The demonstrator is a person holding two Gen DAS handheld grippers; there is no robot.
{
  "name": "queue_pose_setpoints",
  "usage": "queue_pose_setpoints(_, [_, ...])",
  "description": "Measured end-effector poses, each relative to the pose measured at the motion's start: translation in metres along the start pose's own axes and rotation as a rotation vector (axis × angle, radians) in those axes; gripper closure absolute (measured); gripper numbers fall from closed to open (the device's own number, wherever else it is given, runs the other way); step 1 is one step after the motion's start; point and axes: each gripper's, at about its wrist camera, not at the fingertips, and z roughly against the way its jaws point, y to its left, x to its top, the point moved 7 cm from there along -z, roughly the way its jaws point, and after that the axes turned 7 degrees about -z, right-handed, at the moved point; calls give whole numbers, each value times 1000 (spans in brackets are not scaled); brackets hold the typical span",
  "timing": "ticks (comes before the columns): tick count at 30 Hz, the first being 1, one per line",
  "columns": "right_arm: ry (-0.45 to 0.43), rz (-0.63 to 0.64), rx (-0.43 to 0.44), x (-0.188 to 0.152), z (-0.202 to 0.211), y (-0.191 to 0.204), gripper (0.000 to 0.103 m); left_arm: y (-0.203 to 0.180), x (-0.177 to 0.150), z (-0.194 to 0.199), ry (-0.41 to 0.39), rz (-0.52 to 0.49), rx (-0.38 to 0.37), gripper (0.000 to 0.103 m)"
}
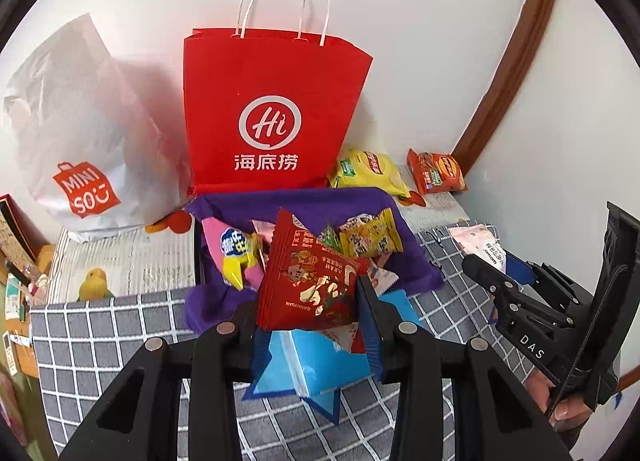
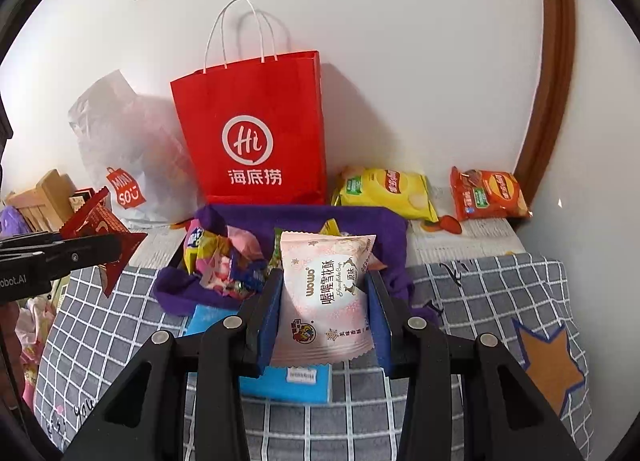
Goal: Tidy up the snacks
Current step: 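Lower both packets onto the towel and open the left tool then the right tool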
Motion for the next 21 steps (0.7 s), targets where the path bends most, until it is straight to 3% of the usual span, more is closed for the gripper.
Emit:
queue_pose_setpoints(5, [16, -20, 29, 13, -16, 0, 63, 4, 12, -14, 6, 4, -1, 66])
queue_pose_setpoints(21, [43, -39, 7, 45, -71, -12, 63, 26, 44, -69, 45, 13, 12, 66])
